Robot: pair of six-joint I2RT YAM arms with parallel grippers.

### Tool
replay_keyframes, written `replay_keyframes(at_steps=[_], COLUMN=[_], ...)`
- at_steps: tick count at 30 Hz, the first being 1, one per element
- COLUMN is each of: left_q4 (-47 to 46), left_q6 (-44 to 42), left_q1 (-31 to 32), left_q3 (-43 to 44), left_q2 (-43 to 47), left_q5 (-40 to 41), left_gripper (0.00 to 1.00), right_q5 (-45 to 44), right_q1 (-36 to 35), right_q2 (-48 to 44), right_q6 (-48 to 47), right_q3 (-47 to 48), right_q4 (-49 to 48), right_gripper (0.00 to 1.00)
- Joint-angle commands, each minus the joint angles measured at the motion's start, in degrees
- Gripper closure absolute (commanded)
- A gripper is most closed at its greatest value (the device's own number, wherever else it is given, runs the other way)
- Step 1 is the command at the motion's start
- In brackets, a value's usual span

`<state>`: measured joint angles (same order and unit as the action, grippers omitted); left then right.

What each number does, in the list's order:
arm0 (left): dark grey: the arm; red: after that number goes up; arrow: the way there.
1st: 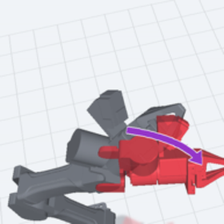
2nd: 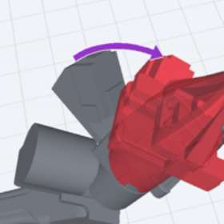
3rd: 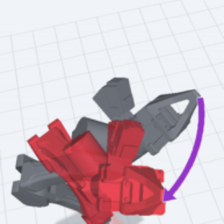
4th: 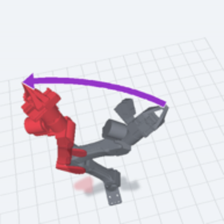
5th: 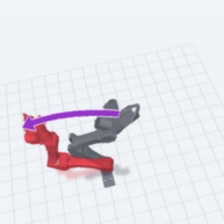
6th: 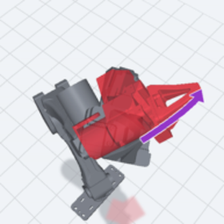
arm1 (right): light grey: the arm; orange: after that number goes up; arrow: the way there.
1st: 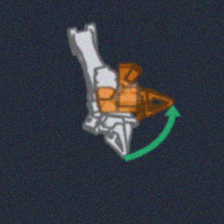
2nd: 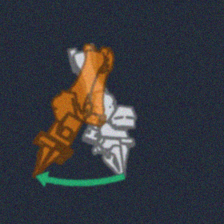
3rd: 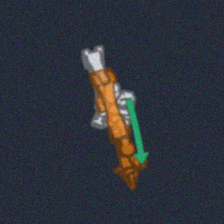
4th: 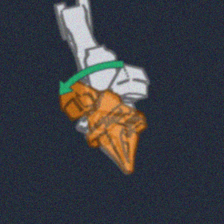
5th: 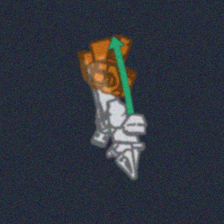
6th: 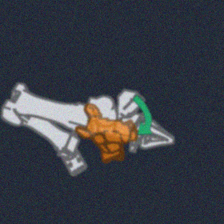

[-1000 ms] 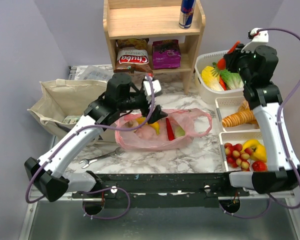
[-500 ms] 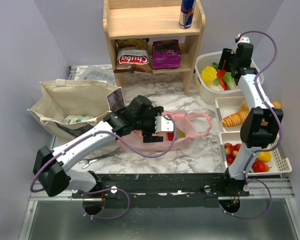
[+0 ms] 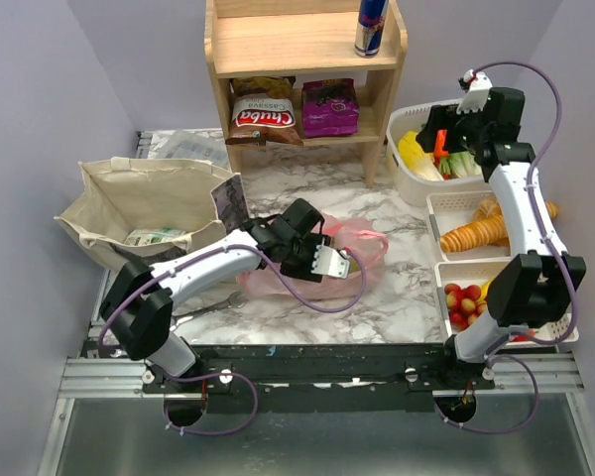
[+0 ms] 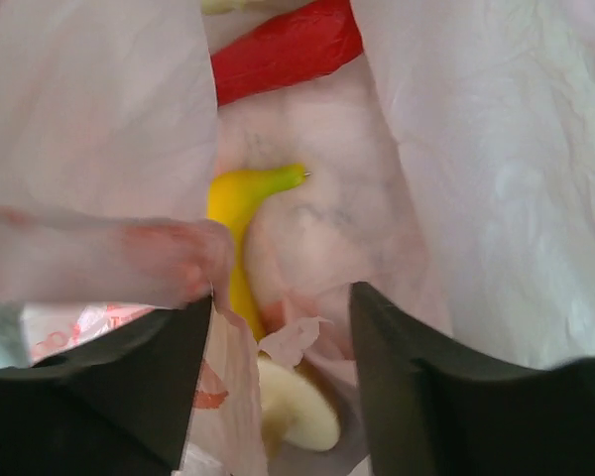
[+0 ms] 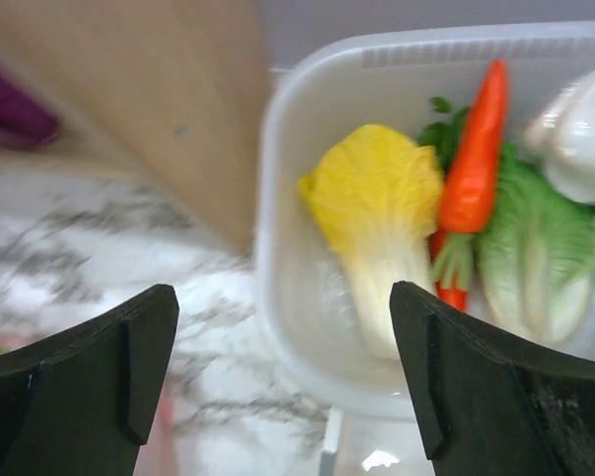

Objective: Untie the knot of the grocery bags and take out the mixed food

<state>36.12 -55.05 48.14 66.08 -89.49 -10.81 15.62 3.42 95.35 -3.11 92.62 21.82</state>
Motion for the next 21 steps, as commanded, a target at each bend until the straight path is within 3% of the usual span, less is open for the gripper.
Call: replay_keyframes(at_steps=[1,4,7,10,13,17,21], left_q4=[0.31,-2.32,-3.99,-2.81,-2.13,-1.16,0.60], left_q6=[3.80,9.72,15.45,20.97,23.45,13.29,4.81], left_q1=[0.38,-0.07,-0.90,-4.22,-9.14,-8.57,-3.86], left_q3=[3.98,5.14,6.59,9.47,9.32,3.15,-1.39], left_q2=[9.19,14.17,16.10,16.27,19.45,26.10,26.67], left_q5=[-2.10,-5.85,-7.44,-10.28,-20.29,-26.29,-22.19], left_gripper=[0.36,0.34,0.39,0.47,0.49,0.49,0.54], right_q5=[23.56,36.40,40.63,37.58,31.82,20.21,12.64], right_q1=[-0.12,-1.30,-5.40,-12.75,-21.30,-28.43,-29.61], right_q2=[-5.38,-7.45,-9.79,-13.40,-16.06,-17.65,-15.38], right_q6=[-5.96,-9.42,-14.26,-17.26,-17.77,-18.41,-21.92], right_q3=[-0.86,0.26,1.22,1.06,-0.90,-8.06,-11.95], right_q4=[14.22,24.02,33.37,36.68,36.44,31.40,29.66], right_gripper=[0.06,0.05,0.05,0.05,0.04,0.04,0.07])
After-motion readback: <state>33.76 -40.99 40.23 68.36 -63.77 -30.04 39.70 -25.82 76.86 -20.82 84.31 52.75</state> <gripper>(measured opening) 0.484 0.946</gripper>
